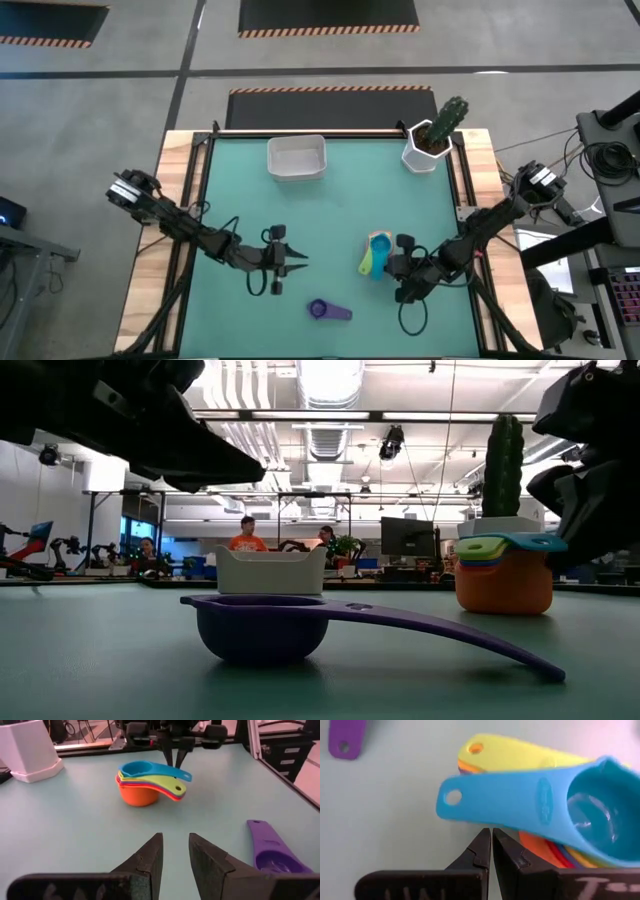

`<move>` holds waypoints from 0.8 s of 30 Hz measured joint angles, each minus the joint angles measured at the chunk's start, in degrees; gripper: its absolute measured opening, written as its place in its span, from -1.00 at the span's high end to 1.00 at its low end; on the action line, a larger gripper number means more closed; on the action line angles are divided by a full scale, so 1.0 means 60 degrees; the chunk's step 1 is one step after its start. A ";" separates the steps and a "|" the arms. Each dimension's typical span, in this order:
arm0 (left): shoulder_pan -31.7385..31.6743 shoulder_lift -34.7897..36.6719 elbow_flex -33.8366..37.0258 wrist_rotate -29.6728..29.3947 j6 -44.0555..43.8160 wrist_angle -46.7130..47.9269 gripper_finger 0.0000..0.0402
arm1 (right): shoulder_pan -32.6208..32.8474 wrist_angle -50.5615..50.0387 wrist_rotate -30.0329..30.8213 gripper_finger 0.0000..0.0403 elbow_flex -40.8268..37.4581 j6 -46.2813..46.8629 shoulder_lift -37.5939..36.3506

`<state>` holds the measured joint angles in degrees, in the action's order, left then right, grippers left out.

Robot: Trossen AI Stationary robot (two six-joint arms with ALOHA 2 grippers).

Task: Nest measuring cups in basket
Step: Stack the light blue measuring cup on top of the green measuring cup

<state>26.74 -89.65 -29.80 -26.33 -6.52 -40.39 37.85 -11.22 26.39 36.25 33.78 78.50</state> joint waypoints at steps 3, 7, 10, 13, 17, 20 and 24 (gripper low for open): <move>0.0000 0.0000 -0.0018 -0.0028 0.0003 0.0008 0.62 | -0.0004 0.0175 0.0124 0.96 0.0004 -0.0151 -0.0007; 0.0000 0.0000 -0.0018 -0.0039 0.0004 0.0013 0.62 | -0.0022 0.0222 0.0178 0.96 0.0004 -0.0238 -0.0007; -0.0011 0.0000 -0.0021 -0.0046 0.0000 0.0013 0.62 | -0.0025 0.0232 0.0393 0.96 0.0004 -0.0239 -0.0007; -0.0018 0.0000 -0.0022 -0.0053 0.0003 0.0013 0.62 | -0.0066 0.0294 0.0379 0.96 0.0004 -0.0244 -0.0007; -0.0026 0.0000 -0.0023 -0.0053 0.0001 0.0013 0.62 | -0.0066 0.0613 0.0375 0.96 0.0004 -0.0394 -0.0007; -0.0029 0.0000 -0.0026 -0.0066 0.0000 0.0013 0.62 | -0.0122 0.0927 0.0359 0.96 0.0004 -0.0644 -0.0007; -0.0036 0.0000 -0.0026 -0.0286 0.0002 0.0016 0.62 | -0.0193 0.1054 0.0386 0.96 0.0004 -0.0749 -0.0007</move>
<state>26.52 -89.65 -29.95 -28.05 -6.51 -40.29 36.69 -4.90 28.71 36.27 29.28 78.46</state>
